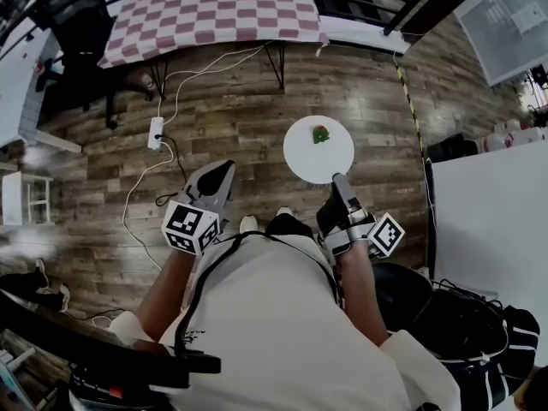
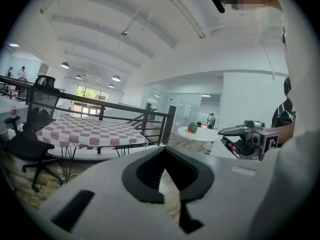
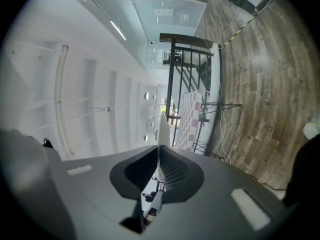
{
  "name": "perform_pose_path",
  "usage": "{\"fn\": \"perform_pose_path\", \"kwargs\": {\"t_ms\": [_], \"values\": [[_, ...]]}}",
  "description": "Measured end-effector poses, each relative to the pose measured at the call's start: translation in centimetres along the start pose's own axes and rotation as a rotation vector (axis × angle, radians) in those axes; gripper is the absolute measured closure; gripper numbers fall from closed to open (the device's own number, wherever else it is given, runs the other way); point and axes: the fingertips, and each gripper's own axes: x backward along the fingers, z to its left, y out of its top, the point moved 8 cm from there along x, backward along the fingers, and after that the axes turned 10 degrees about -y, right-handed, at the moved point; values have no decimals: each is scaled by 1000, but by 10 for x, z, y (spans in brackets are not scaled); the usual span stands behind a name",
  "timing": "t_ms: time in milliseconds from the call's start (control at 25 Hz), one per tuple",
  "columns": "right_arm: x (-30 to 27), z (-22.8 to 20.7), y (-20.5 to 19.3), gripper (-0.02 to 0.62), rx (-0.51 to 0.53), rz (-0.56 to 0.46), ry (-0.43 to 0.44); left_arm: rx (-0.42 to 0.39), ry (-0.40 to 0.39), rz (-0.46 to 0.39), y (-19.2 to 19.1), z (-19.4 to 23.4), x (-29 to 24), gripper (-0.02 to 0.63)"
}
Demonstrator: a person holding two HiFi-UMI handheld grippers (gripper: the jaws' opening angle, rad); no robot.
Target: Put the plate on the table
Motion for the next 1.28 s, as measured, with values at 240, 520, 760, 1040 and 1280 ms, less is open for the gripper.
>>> {"fn": "perform_pose_path", "kwargs": {"t_ms": [240,520,760,1040,1280], "values": [[-3,1,-1,571,-1,9,14,9,14,6,-6,3,4,598],[-17,-9,15,572,-15,33,23,8,32,8,-5,6,-16,598],[-47,-10,49,571,23,75,9,15,51,13,5,17,-48,598],[-109,-6,102,571,14,106,14,18,76,15,33,53,-108,598],[-163,5,153,571,33,161,15,21,105,7,61,78,-163,598]]}}
